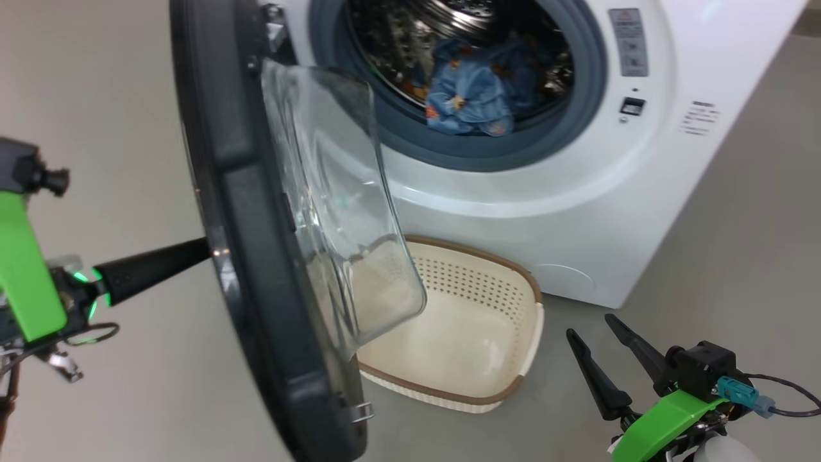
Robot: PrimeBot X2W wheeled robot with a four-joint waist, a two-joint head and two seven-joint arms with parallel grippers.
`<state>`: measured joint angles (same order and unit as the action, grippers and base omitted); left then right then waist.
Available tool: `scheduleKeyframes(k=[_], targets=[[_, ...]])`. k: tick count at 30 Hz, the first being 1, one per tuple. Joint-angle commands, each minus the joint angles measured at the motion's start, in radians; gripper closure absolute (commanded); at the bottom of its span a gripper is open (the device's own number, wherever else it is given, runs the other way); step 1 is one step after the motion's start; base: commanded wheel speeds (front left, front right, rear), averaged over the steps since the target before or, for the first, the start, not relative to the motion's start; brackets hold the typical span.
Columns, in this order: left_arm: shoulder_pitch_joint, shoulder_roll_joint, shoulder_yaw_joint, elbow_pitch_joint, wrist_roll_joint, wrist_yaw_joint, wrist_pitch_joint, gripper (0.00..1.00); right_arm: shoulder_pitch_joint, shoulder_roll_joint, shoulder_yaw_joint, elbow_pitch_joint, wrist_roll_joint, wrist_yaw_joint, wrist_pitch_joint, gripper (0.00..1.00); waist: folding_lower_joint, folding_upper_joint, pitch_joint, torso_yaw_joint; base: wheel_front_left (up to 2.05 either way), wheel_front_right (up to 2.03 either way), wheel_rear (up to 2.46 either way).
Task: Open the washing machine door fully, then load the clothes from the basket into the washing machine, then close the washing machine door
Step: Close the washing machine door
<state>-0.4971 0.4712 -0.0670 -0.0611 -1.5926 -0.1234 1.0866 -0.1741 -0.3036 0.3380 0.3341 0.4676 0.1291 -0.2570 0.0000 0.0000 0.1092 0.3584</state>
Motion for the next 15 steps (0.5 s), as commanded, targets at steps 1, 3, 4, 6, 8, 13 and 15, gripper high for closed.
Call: scheduleKeyframes(k=[1,3,4,6,8,13,15], targets=[[-0.065,0.03,0.036,-0.033,0.004,-0.007,0.002,1.0,-0.004,0.0,0.01,-0.026,-0.013,0.002,-0.005,0.0,0.0,0.0,0.012,-0.035,0.0,0.0,0.0],[-0.084,0.019,0.029,-0.026,0.009,-0.007,0.0,1.0,-0.007,0.004,0.004,-0.029,-0.015,0.002,-0.005,0.0,0.0,0.0,0.018,-0.058,0.0,0.0,0.0],[-0.093,0.012,0.025,-0.021,0.012,-0.007,-0.002,1.0,-0.008,0.007,0.002,-0.03,-0.016,0.002,-0.005,0.0,0.0,0.0,0.021,-0.07,0.0,0.0,0.0],[-0.11,0.002,0.018,-0.01,0.019,-0.007,-0.007,1.0,-0.012,0.011,-0.004,-0.032,-0.019,0.002,-0.005,0.0,0.0,0.0,0.027,-0.095,0.0,0.0,0.0],[-0.121,-0.008,0.011,-0.004,0.026,-0.007,-0.014,1.0,-0.015,0.016,-0.01,-0.035,-0.021,0.002,-0.005,0.0,0.0,0.0,0.033,-0.122,0.0,0.0,0.0],[-0.158,-0.018,0.003,0.022,0.049,-0.007,-0.038,1.0,-0.023,0.029,-0.027,-0.044,-0.028,0.002,-0.005,0.0,0.0,0.0,0.054,-0.194,0.0,0.0,0.0],[-0.173,-0.02,-0.002,0.036,0.064,-0.007,-0.054,1.0,-0.027,0.035,-0.033,-0.047,-0.031,0.002,-0.005,0.0,0.0,0.0,0.063,-0.221,0.0,0.0,0.0]])
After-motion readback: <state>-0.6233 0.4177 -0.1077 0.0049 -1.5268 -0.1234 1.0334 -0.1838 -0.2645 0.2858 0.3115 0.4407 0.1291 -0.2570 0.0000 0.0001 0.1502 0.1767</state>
